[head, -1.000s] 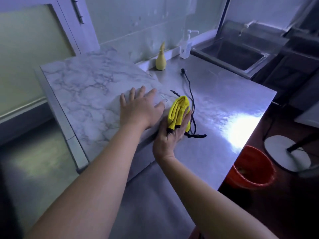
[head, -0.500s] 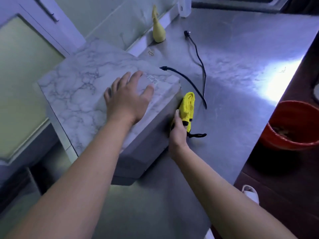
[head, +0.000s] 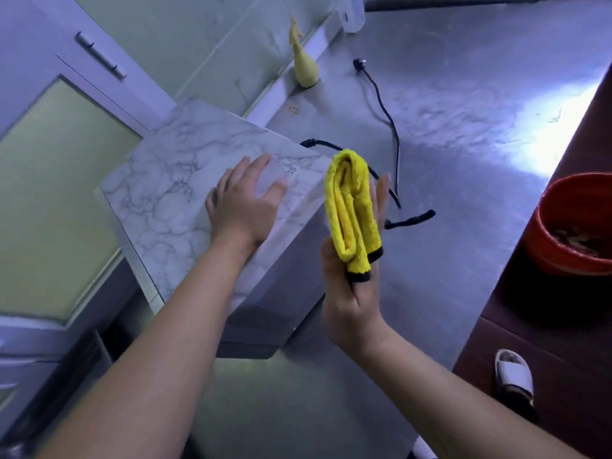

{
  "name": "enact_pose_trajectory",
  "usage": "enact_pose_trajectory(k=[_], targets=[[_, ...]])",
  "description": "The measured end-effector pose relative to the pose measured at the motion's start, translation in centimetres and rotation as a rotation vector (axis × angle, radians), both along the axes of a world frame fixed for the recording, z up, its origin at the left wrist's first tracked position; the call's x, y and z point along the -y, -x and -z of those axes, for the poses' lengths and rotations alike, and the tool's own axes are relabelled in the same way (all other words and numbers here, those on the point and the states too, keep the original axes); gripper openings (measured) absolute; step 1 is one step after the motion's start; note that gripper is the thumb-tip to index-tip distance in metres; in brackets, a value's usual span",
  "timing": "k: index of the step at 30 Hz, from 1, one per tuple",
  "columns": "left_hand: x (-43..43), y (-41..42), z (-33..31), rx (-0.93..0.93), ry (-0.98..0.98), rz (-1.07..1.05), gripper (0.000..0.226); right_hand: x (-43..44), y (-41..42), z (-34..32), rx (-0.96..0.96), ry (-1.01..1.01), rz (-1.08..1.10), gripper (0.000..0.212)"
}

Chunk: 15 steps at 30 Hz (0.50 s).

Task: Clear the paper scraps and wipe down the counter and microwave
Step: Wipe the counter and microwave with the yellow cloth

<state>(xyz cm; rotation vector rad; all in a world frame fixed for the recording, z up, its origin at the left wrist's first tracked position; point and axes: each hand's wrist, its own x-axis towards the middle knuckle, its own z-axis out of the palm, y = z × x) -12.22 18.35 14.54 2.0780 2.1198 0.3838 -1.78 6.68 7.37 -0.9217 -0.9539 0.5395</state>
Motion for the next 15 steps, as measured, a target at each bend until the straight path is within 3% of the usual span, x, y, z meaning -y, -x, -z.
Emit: enact_pose_trajectory(k=[2,6,8,10,12,14,15], targets=[[0.0,0.1,-0.2,0.054,-0.001,-0.004,0.067,-1.0,1.0,0.1,0.136,-0.027,0.049,0.063],[-0.4,0.5,-0.1,0.09,-0.015,-0.004,0.056,-4.0,3.3,4.0,0.349,0.246,0.055,0.075],[-0.6,0.7,0.3,0.091,-0.034,-0.001,0.046,-5.0,4.1,6.0,0.33,0.233,0.135,0.074],[-0.8,0.8,0.5,0.078,-0.052,0.011,0.046,-5.9,4.5,7.9,0.031,0.317,0.156,0.074],[-0.8,0.9,0.6,0.067,-0.058,0.027,0.047,-6.4,3.9,9.7,-0.468,0.568,0.084,0.074],[-0.7,0.9,0.5,0.065,-0.054,0.033,0.048,-7.0,2.5,11.1,-0.865,0.819,-0.086,0.055],[-0.6,0.9,0.5,0.067,-0.048,0.035,0.048,-7.1,1.5,11.6,-0.953,0.88,-0.169,0.04]])
